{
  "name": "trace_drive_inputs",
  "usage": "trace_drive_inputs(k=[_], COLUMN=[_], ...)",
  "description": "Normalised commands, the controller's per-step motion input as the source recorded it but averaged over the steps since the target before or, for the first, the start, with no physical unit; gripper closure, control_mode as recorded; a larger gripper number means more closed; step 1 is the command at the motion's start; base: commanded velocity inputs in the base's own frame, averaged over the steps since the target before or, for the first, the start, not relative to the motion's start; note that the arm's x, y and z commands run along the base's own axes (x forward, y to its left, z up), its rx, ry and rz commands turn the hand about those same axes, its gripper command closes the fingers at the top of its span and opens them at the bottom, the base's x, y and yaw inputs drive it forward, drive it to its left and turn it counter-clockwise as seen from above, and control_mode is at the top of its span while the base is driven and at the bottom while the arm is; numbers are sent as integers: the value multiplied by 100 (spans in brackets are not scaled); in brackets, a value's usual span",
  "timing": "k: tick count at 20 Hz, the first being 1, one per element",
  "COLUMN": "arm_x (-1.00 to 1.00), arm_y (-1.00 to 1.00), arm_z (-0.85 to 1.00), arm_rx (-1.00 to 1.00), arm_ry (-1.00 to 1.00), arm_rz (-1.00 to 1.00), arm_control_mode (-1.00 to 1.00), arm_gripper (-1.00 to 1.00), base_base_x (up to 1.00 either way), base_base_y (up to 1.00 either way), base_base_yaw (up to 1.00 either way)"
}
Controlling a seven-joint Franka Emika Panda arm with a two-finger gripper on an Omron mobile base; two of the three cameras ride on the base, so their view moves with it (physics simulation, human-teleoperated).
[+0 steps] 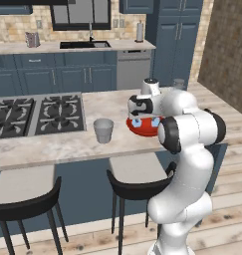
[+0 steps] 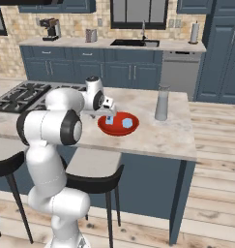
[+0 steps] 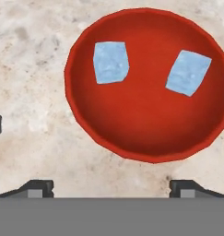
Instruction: There are two ice cubes in the ice bowl. Place both ice cubes in the glass cup.
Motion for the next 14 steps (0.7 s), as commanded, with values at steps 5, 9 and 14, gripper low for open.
trace_drive_inputs(k=[5, 9, 14], arm_x=[43, 46, 37], arm_y=[-1, 0, 0], arm_z=[-11, -13, -17], arm_rx=[0, 0, 0], arm_ry=[0, 0, 0], arm_rz=[0, 0, 0], arm_control_mode=[-100, -100, -100], arm_gripper=[-100, -100, -100], base_base_x=[0, 0, 0], base_base_y=[0, 0, 0], base_base_yaw=[0, 0, 0])
